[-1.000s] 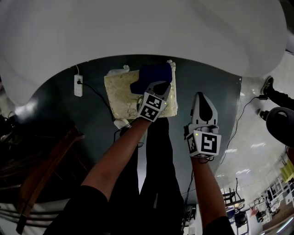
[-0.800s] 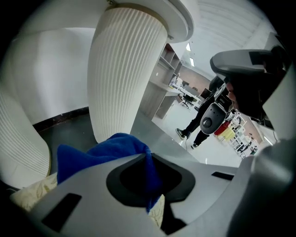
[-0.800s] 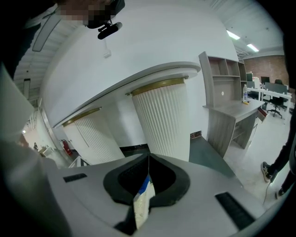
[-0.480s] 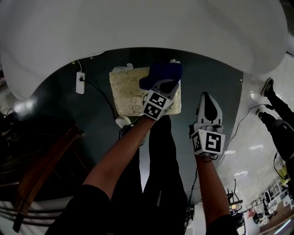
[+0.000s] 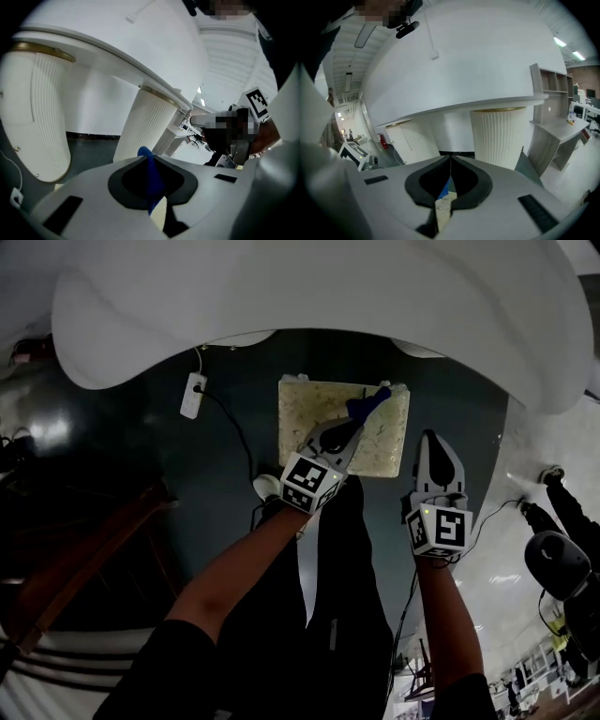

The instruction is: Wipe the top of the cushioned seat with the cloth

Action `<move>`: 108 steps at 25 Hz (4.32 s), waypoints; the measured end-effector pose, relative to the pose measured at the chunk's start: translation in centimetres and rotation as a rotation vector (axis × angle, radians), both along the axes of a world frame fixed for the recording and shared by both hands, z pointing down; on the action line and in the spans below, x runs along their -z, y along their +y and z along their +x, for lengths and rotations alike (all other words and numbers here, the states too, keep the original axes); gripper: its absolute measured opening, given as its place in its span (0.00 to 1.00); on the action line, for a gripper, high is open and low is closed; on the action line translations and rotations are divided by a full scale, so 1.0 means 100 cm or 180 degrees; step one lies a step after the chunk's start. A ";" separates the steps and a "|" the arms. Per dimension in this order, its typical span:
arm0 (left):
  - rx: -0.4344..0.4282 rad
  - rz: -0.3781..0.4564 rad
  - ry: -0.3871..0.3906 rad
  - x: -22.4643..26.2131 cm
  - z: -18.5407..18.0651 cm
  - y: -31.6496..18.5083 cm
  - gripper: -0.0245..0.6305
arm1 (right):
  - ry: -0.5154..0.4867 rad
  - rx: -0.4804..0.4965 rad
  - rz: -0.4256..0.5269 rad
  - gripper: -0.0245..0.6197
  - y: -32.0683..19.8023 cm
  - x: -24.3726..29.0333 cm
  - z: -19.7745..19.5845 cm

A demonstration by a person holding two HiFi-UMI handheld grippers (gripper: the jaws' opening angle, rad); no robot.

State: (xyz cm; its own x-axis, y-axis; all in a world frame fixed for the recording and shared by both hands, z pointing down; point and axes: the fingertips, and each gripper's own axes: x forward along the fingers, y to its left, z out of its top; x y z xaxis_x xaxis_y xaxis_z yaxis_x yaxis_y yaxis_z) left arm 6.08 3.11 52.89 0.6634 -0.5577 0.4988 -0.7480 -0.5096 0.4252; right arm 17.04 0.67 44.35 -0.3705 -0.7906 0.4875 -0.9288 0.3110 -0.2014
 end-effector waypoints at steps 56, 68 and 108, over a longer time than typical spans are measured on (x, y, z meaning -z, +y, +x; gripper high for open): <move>0.0659 -0.0803 -0.0295 -0.140 -0.145 0.113 0.09 | -0.0050 0.0713 -0.0217 0.10 0.059 -0.030 -0.150; 0.0344 -0.0769 -0.0563 -0.156 -0.124 0.116 0.09 | -0.0055 0.0710 -0.0209 0.10 0.061 -0.037 -0.115; -0.0404 -0.0877 -0.0525 -0.153 -0.007 0.121 0.09 | -0.0152 0.0185 -0.0315 0.10 0.073 -0.054 -0.021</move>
